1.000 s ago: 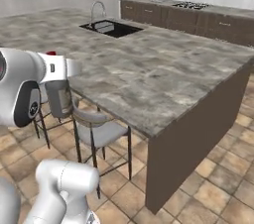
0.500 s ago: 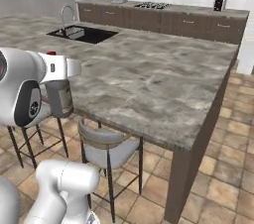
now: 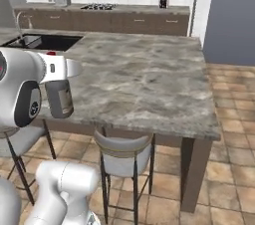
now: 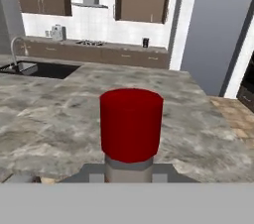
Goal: Get the candle and the liquor from the cabinet and move them to the dining counter.
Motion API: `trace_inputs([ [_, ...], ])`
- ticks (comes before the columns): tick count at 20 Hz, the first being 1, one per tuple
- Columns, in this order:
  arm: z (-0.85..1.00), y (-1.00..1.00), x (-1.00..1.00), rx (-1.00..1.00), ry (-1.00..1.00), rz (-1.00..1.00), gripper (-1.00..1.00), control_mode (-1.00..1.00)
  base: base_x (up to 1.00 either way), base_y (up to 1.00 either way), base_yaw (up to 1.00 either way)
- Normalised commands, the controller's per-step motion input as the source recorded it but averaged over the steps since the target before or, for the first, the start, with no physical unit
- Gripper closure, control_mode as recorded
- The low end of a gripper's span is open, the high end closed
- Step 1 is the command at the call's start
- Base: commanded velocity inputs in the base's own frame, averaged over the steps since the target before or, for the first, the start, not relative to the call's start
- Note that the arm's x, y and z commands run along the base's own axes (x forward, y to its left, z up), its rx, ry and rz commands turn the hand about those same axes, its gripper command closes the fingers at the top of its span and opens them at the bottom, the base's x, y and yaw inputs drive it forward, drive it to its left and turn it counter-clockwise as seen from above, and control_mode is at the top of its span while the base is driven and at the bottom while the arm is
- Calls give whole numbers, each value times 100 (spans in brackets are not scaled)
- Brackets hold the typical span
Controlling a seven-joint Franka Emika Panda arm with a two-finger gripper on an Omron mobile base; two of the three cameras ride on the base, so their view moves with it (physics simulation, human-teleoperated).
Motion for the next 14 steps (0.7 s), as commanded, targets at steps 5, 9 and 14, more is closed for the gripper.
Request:
trace_inputs([
  [5, 0, 0, 0, 0, 0, 0, 100, 100, 19, 100, -50],
  [9, 0, 0, 0, 0, 0, 0, 100, 100, 23, 100, -27],
  [14, 0, 0, 0, 0, 0, 0, 100, 100, 23, 89, 20],
])
